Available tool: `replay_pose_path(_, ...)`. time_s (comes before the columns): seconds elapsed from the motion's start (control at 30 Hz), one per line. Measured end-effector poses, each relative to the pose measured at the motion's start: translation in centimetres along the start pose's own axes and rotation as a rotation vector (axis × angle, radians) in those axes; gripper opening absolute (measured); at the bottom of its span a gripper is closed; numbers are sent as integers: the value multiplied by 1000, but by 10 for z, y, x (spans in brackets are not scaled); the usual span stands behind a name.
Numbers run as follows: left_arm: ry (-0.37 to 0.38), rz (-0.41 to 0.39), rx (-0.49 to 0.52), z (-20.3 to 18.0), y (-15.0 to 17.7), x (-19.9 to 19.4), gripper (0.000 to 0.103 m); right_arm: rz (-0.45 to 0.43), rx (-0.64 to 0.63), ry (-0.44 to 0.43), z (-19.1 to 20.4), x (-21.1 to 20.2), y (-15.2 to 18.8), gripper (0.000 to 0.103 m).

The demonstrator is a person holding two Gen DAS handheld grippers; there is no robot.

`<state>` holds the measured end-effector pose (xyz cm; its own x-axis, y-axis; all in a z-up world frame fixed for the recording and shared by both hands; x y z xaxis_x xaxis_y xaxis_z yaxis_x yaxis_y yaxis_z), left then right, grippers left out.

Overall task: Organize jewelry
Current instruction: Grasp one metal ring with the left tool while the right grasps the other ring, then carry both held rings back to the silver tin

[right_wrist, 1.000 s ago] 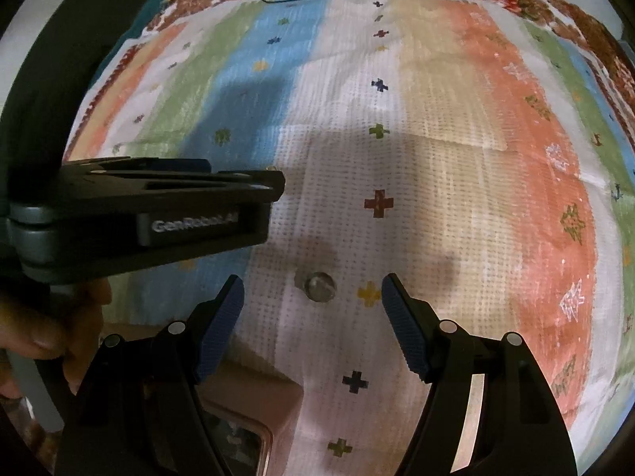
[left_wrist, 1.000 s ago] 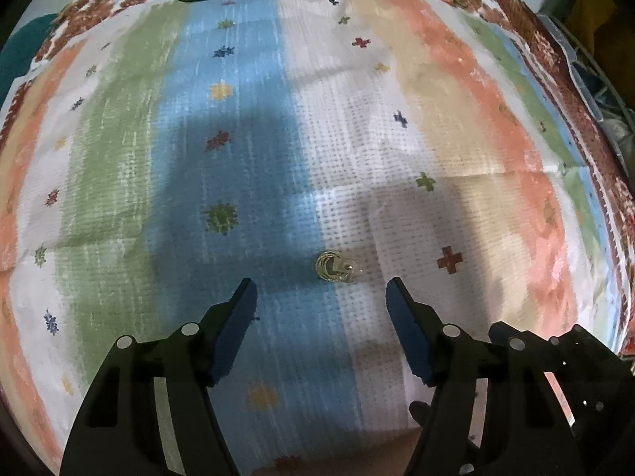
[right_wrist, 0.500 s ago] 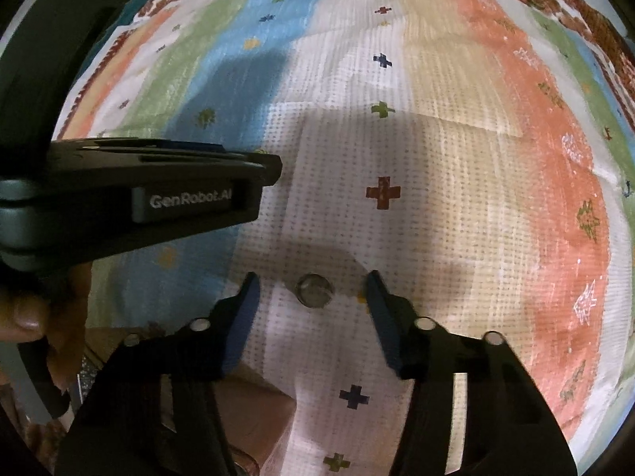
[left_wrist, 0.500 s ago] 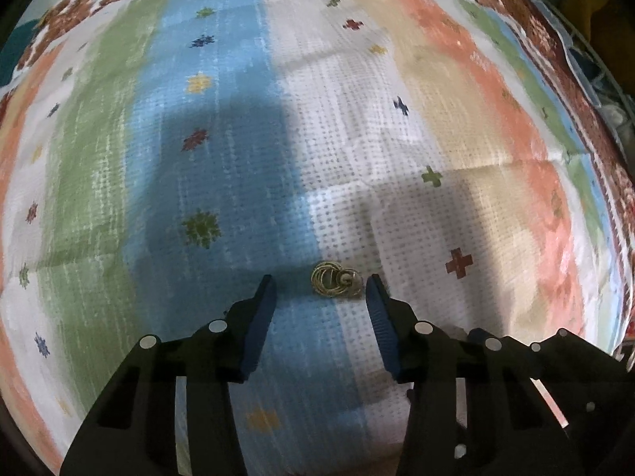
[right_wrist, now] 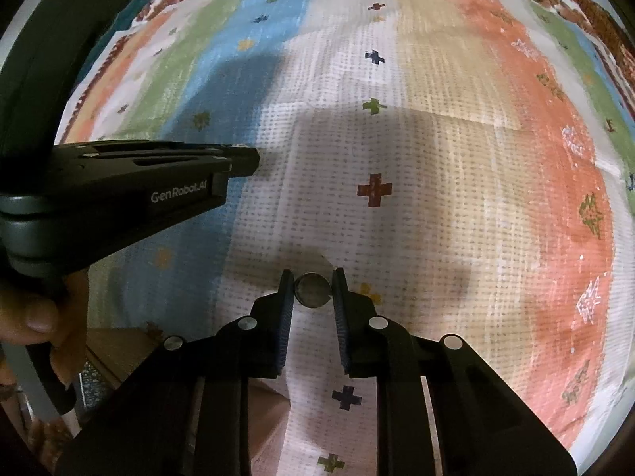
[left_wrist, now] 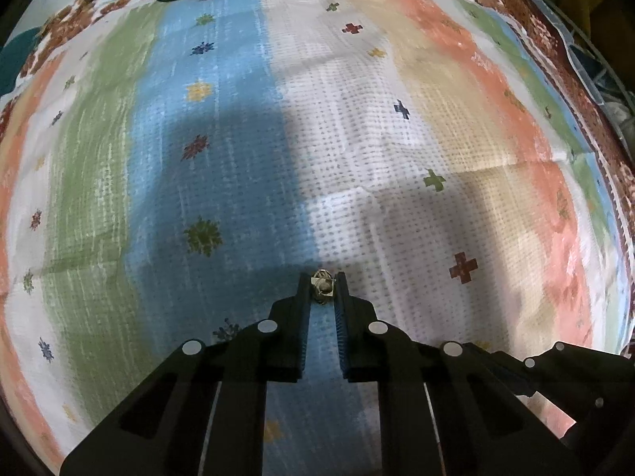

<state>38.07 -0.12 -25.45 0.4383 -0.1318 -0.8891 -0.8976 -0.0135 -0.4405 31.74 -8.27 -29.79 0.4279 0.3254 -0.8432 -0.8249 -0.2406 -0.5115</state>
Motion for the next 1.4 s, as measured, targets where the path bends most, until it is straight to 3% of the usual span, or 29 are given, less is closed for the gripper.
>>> replay_pose_path(0.73, -82, -55, 33, 2, -3, -55, 11, -78, -36, 15, 4, -47, 4, 20)
replay_pose_path(1.17, -138, -69, 45, -2, 23, -84, 11, -153, -52, 61, 9, -76, 4, 20)
replay_pose_path(1.4, -120, -110, 19, -6, 36, -109, 11, -192, -72, 68, 10, -92, 3, 20)
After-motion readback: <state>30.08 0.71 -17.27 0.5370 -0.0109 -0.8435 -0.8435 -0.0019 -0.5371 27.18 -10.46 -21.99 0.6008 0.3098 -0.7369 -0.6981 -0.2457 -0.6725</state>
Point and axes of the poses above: each gripper's, at about its wrist camera, not at the fingertips, and x roughly the way its jaws point, z to its left, y to its underside, the point moved 7 cm from there along x, roughly the way its jaws point, and after that the axes turned 11 degrees about -z, right-handed, at the moved point
